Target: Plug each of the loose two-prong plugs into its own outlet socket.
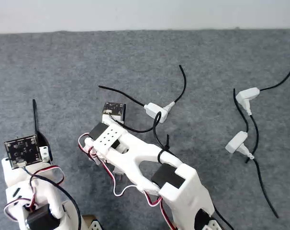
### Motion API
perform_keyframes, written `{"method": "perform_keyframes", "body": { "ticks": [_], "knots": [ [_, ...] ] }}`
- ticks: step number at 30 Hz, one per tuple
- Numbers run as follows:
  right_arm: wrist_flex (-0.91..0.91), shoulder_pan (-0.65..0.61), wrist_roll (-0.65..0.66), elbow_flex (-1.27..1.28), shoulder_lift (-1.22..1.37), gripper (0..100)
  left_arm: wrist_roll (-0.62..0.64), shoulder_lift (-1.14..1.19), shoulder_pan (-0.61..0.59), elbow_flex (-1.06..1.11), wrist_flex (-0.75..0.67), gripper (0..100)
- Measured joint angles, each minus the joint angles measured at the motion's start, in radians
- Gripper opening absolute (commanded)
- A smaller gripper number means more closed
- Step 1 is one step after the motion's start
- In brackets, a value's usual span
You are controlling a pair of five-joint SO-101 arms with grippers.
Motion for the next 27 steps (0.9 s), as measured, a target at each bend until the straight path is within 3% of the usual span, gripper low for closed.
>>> {"method": "perform_keyframes", "body": {
  "ticks": [4,6,9,18,27],
  "knots": [
    [0.009,0.005,0.015,0.0,0.0,0.0,0.0,0.0,0.0,0.0,0.0,19],
    [0.012,0.006,0.054,0.003,-0.003,4.3,0.0,0.0,0.0,0.0,0.0,19],
    [0.012,0.011,0.071,0.006,-0.003,0.2,0.0,0.0,0.0,0.0,0.0,19],
    [0.012,0.011,0.094,0.006,0.008,0.7,0.0,0.0,0.0,0.0,0.0,19],
    [0.055,0.009,0.301,0.005,-0.031,0.7,0.0,0.0,0.0,0.017,0.0,19]
  ]
}}
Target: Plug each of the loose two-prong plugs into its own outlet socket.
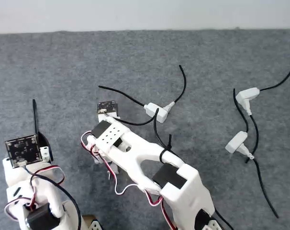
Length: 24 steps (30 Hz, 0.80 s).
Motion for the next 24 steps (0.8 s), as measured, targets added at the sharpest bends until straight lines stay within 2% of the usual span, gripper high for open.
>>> {"method": "perform_keyframes", "body": {
  "ticks": [4,12,19,24],
  "knots": [
    [0.037,-0.006,0.064,-0.002,-0.081,0.7,0.0,0.0,0.0,0.0,0.0,19],
    [0.133,0.063,0.218,-0.002,-0.232,0.8,0.0,0.0,0.011,0.0,0.0,18],
    [0.143,0.13,0.453,-0.002,-0.264,0.8,0.0,0.0,0.098,0.0,0.002,18],
    [0.144,0.129,0.712,-0.002,-0.347,0.8,0.0,0.0,0.137,0.0,0.012,18]
  ]
}}
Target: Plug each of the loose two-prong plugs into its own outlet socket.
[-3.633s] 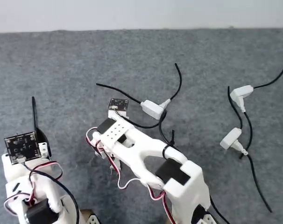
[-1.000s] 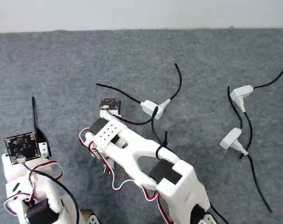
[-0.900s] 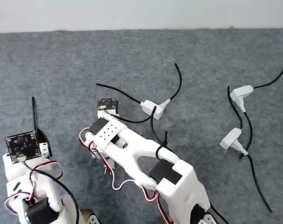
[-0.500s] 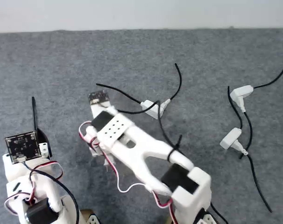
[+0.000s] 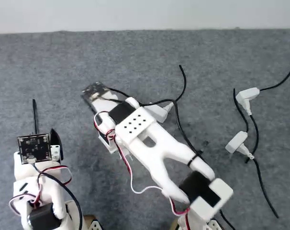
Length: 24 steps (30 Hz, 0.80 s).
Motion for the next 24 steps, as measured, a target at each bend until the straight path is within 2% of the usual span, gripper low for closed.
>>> {"method": "perform_keyframes", "body": {
  "ticks": [8,13,19,24],
  "knots": [
    [-0.012,0.0,0.196,0.0,-0.207,0.8,0.0,0.0,0.104,0.0,0.025,18],
    [-0.012,0.0,0.216,0.0,-0.379,0.8,0.0,0.0,0.175,-0.017,0.025,18],
    [-0.012,0.0,0.269,0.005,-0.606,0.8,0.0,0.0,0.353,-0.135,0.058,18],
    [-0.052,0.048,0.318,0.101,-0.715,0.8,-0.002,0.0,0.522,-0.184,0.101,18]
  ]
}}
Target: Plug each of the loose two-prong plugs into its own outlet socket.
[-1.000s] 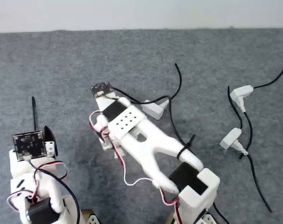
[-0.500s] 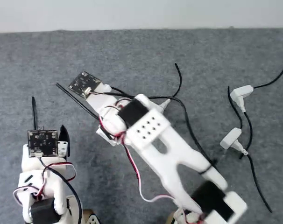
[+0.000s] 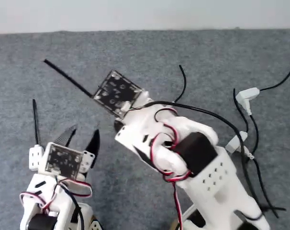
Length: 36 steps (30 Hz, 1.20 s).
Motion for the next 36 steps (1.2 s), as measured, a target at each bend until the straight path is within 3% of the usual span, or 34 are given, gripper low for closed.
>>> {"method": "perform_keyframes", "body": {
  "ticks": [8,15,22,36],
  "knots": [
    [-0.126,0.048,0.008,0.069,-0.068,0.8,-0.068,0.0,0.233,-0.098,0.003,18],
    [-0.141,0.041,0.041,0.069,-0.068,0.8,-0.11,0.0,0.333,-0.101,0.006,19],
    [-0.121,-0.089,0.052,0.063,-0.074,0.8,-0.114,0.0,0.342,-0.101,0.006,19],
    [-0.008,-0.104,0.052,0.017,-0.074,0.8,-0.114,0.0,0.345,-0.1,0.006,18]
  ]
}}
